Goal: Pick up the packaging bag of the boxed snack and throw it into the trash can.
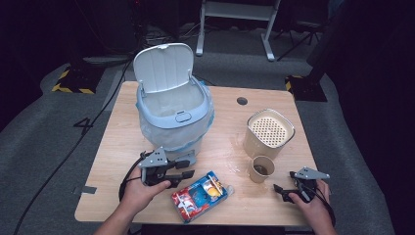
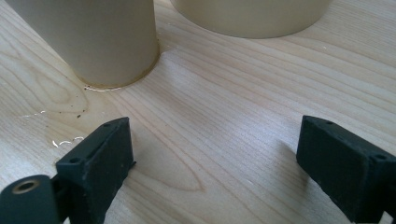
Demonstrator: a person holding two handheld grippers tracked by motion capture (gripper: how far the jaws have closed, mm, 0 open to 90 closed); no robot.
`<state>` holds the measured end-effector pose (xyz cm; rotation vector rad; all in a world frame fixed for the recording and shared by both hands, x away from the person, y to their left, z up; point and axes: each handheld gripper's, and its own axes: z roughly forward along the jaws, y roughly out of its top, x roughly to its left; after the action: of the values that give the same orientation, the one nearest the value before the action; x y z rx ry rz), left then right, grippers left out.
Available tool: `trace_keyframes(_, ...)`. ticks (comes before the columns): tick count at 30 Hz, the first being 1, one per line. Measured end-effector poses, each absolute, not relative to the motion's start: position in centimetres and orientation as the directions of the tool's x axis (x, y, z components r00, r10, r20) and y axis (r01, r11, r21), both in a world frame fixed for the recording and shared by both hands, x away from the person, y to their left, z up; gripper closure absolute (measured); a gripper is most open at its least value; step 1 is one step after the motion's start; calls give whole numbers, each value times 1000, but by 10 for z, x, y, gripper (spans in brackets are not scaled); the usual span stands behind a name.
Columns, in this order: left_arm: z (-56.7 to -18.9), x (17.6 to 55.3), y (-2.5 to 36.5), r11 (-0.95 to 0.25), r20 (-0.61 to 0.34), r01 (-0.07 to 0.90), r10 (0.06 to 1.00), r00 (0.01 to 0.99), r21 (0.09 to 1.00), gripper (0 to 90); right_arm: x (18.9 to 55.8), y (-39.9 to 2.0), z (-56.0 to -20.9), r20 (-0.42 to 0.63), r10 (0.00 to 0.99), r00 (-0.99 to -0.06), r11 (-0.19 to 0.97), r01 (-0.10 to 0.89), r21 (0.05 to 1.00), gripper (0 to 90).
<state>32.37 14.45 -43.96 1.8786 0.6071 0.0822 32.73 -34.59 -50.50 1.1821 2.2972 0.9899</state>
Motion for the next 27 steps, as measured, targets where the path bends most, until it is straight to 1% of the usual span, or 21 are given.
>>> trace_keyframes(5, -460, 325, 137, -307, -246, 411, 456, 855, 858, 579, 327, -346, -505, -9, 816, -578, 401, 554, 730, 108)
trace_keyframes(7, -462, 325, 136, -313, -250, 418, 457, 854, 853, 579, 327, -346, -505, -9, 816, -578, 400, 554, 730, 108)
trace_keyframes(11, -471, 326, 132, -361, -260, 444, 456, 851, 820, 577, 327, -346, -505, -9, 816, -578, 400, 554, 730, 108)
trace_keyframes(12, -471, 326, 132, -361, -260, 444, 456, 851, 820, 574, 327, -346, -505, -9, 816, -578, 400, 554, 730, 108)
trace_keyframes(13, -476, 326, 130, -363, -281, 460, 449, 848, 810, 574, 327, -346, -505, -9, 816, -578, 400, 553, 730, 108)
trace_keyframes(22, -488, 330, 127, -405, -290, 495, 469, 834, 769, 587, 327, -346, -505, -9, 816, -578, 400, 554, 730, 108)
trace_keyframes(24, -489, 331, 126, -417, -295, 501, 466, 834, 758, 602, 327, -346, -505, -9, 816, -578, 400, 554, 730, 108)
trace_keyframes(25, -490, 331, 126, -416, -300, 504, 463, 834, 757, 634, 327, -346, -505, -9, 816, -578, 400, 554, 730, 108)
trace_keyframes(27, -491, 331, 125, -426, -310, 514, 462, 831, 745, 651, 327, -346, -505, -9, 816, -578, 400, 554, 730, 108)
